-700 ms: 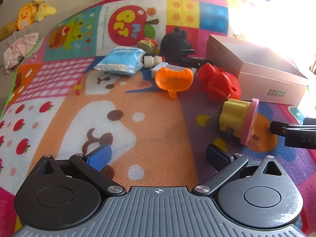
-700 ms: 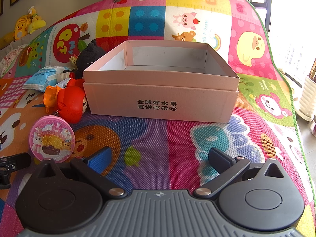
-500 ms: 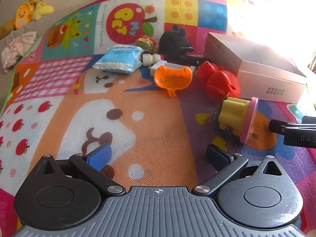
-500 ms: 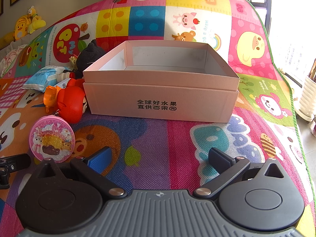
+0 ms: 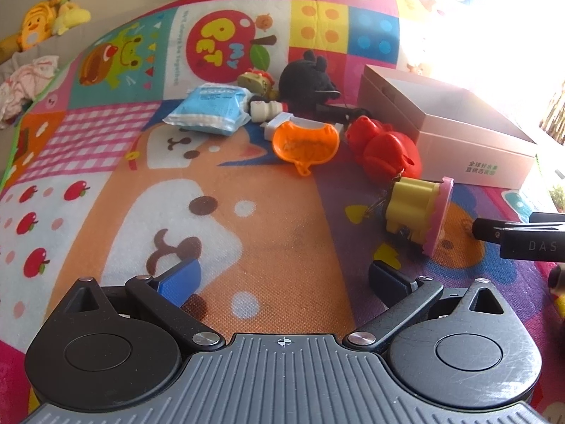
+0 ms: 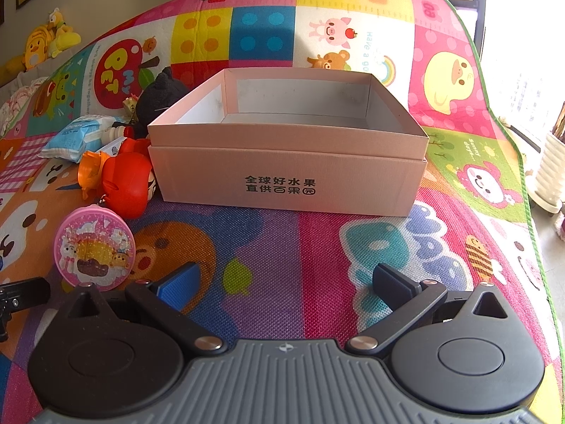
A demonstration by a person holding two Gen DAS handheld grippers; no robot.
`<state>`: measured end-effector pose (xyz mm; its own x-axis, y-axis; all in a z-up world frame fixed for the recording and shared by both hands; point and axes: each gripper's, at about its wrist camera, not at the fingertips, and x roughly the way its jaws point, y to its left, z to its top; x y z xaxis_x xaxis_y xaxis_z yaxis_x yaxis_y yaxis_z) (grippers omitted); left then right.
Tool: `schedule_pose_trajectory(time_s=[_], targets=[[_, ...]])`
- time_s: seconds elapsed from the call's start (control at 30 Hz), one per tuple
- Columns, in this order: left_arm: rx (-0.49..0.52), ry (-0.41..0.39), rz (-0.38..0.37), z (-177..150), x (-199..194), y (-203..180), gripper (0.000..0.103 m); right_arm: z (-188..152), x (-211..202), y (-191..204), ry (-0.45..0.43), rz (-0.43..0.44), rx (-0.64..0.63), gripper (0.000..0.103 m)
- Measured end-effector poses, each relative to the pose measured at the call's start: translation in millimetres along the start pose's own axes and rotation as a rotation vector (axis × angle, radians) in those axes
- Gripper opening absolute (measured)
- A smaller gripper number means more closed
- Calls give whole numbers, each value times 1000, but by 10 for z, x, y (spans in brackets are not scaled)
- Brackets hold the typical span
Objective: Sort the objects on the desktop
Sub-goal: 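Move the right gripper toward the yellow toy with the pink cap, then close the right gripper around the yellow toy with the pink cap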
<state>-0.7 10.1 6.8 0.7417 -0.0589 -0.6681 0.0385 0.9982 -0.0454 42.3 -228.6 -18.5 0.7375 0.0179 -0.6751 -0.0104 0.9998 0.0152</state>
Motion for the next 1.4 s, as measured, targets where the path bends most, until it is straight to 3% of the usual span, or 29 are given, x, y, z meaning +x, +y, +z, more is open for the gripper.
schedule_pose_trajectory(time_s=[0.27, 0.37, 0.43, 0.57, 0.77, 0.87, 0.9, 1.2, 1.4], targets=[[-52, -28, 40, 86, 50, 163, 103, -95, -157, 56, 41, 12, -21, 103], [-76, -28, 58, 90, 56, 252, 103, -78, -242, 129, 66, 158, -106, 103], [-86, -22, 52, 84, 61, 288, 103, -61, -354, 234, 25, 239, -150, 103], [-87, -24, 50, 75, 57, 294, 103, -43, -446, 600, -88, 263, -326, 100], [-89, -24, 48, 76, 60, 287, 103, 67, -303, 836, -80, 331, -362, 71], [-88, -25, 49, 76, 59, 289, 103, 105, -271, 793, -41, 339, -335, 31], [-89, -25, 48, 76, 60, 290, 103, 119, -285, 757, -38, 334, -332, 29], [-85, -24, 53, 73, 63, 286, 103, 200, -479, 410, -88, 217, -358, 24], [-81, -17, 30, 87, 62, 286, 103, 162, -370, 486, -81, 285, -322, 51]])
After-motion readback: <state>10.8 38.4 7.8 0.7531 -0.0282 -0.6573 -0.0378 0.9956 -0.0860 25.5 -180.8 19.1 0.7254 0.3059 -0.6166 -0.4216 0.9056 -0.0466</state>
